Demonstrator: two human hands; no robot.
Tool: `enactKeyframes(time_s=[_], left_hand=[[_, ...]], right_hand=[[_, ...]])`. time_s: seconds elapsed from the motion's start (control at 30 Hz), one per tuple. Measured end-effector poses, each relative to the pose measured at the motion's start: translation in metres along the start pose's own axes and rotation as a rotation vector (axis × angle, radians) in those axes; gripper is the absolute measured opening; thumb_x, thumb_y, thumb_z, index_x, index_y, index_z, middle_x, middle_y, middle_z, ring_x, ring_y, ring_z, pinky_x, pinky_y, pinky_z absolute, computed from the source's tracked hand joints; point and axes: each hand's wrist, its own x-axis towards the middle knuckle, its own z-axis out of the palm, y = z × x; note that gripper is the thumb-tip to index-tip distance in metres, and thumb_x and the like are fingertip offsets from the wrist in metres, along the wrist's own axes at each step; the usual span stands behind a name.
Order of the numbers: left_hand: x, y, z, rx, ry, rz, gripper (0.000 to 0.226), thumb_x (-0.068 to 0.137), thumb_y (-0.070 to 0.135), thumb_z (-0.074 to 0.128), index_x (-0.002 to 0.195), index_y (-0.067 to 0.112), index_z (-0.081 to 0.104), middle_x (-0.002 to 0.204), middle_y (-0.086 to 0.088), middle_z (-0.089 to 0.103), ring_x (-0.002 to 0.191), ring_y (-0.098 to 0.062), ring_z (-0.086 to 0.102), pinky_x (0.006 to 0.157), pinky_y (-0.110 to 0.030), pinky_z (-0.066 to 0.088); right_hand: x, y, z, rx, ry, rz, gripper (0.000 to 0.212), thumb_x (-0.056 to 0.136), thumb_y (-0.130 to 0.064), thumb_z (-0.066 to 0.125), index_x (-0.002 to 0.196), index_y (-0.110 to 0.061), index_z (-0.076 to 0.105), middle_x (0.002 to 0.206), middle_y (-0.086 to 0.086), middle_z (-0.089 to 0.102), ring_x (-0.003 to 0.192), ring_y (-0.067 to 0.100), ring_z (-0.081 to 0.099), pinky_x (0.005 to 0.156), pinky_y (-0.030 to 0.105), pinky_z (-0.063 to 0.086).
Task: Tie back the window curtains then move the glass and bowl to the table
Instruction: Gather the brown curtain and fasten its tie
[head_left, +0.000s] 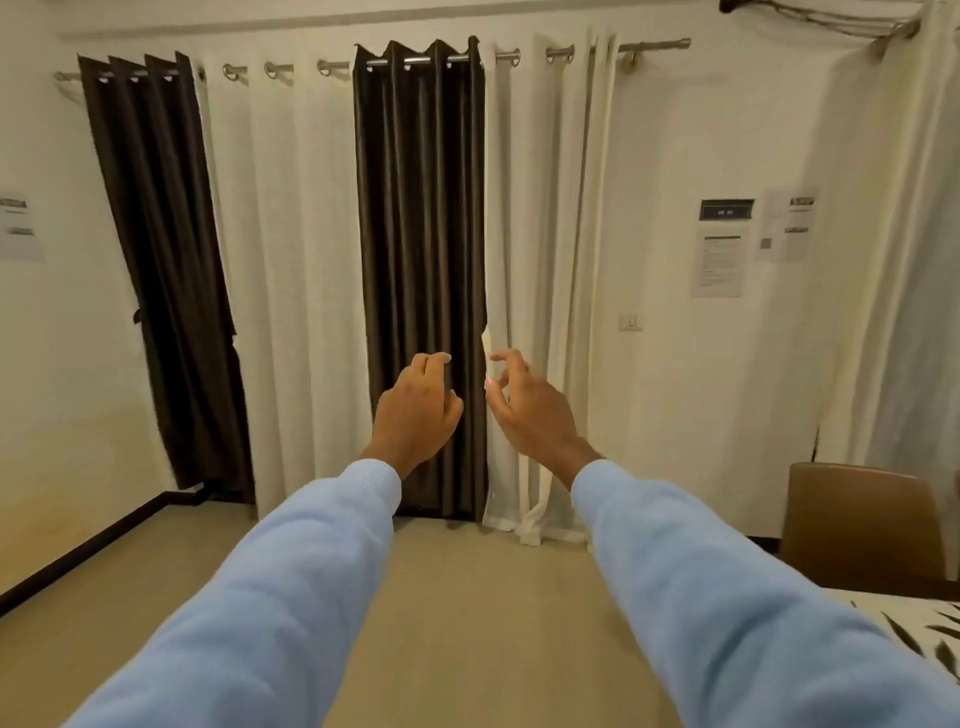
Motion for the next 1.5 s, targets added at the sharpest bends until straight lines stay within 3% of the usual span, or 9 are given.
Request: enactKeyframes(time_s=[0.2, 0.3, 0.67, 0.8, 1.0, 1.17, 1.33, 1.5], left_hand=[[-0.010, -0.094, -0.015, 0.071, -0.038, -0.046, 0.042, 0.094, 0.028, 0.050, 0.133, 0.013, 0.045, 0.127, -0.005, 0.054, 0.099, -0.019, 0.061, 0.075, -0.024, 0.050], [-0.018, -0.146, -0.026, 0.100, -0.054, -0.076, 0.043, 0.094, 0.030, 0.049, 0.134, 0.014, 0.045, 0.129, -0.005, 0.054, 0.102, -0.019, 0.061, 0.074, -0.022, 0.045], [-0.045, -0.319, -0.059, 0.204, -0.093, -0.191, 0.045, 0.093, 0.031, 0.050, 0.133, 0.012, 0.045, 0.130, -0.005, 0.052, 0.105, -0.017, 0.058, 0.069, -0.018, 0.044], [-0.041, -0.388, -0.060, 0.219, -0.122, -0.241, 0.050, 0.091, 0.031, 0.052, 0.137, 0.012, 0.040, 0.133, -0.004, 0.047, 0.093, -0.015, 0.060, 0.066, -0.023, 0.052], [-0.009, -0.491, -0.045, 0.302, -0.147, -0.277, 0.051, 0.091, 0.029, 0.052, 0.138, 0.012, 0.038, 0.134, -0.004, 0.044, 0.083, -0.012, 0.055, 0.060, -0.018, 0.035], [0.037, -0.576, -0.030, 0.314, -0.140, -0.317, 0.051, 0.092, 0.029, 0.052, 0.139, 0.012, 0.038, 0.132, -0.005, 0.047, 0.097, -0.016, 0.058, 0.065, -0.017, 0.038], [0.075, -0.661, -0.016, 0.337, -0.124, -0.345, 0.053, 0.092, 0.031, 0.051, 0.140, 0.014, 0.036, 0.131, -0.004, 0.050, 0.098, -0.015, 0.058, 0.069, -0.019, 0.041], [0.103, -0.752, -0.002, 0.341, -0.111, -0.367, 0.050, 0.093, 0.032, 0.053, 0.138, 0.016, 0.038, 0.131, -0.003, 0.051, 0.102, -0.016, 0.059, 0.075, -0.019, 0.042]], right_hand=[[0.026, -0.040, 0.096, 0.059, -0.025, 0.009, 0.035, 0.102, -0.035, 0.044, 0.135, -0.022, 0.043, 0.080, -0.011, 0.057, 0.068, 0.006, 0.057, 0.059, 0.015, 0.040], [0.042, -0.064, 0.144, 0.096, -0.048, -0.008, 0.034, 0.102, -0.035, 0.045, 0.134, -0.022, 0.043, 0.080, -0.010, 0.057, 0.068, 0.007, 0.058, 0.061, 0.021, 0.049], [0.094, -0.136, 0.317, 0.220, -0.194, -0.050, 0.036, 0.101, -0.038, 0.043, 0.134, -0.026, 0.039, 0.088, -0.010, 0.058, 0.070, 0.010, 0.060, 0.068, 0.038, 0.058], [0.125, -0.150, 0.383, 0.268, -0.242, -0.079, 0.034, 0.101, -0.039, 0.043, 0.133, -0.027, 0.040, 0.095, -0.009, 0.060, 0.077, 0.010, 0.063, 0.072, 0.034, 0.060], [0.193, -0.156, 0.485, 0.312, -0.283, -0.134, 0.036, 0.102, -0.039, 0.044, 0.135, -0.026, 0.040, 0.098, -0.007, 0.059, 0.079, 0.010, 0.062, 0.074, 0.031, 0.059], [0.265, -0.165, 0.569, 0.336, -0.310, -0.166, 0.035, 0.102, -0.040, 0.044, 0.134, -0.026, 0.041, 0.098, -0.008, 0.059, 0.079, 0.010, 0.061, 0.074, 0.029, 0.059], [0.327, -0.176, 0.648, 0.359, -0.350, -0.193, 0.036, 0.102, -0.039, 0.045, 0.135, -0.024, 0.042, 0.096, -0.007, 0.060, 0.079, 0.010, 0.061, 0.071, 0.025, 0.057], [0.380, -0.190, 0.735, 0.370, -0.381, -0.190, 0.036, 0.102, -0.040, 0.045, 0.135, -0.025, 0.042, 0.098, -0.007, 0.061, 0.078, 0.009, 0.061, 0.066, 0.014, 0.047]])
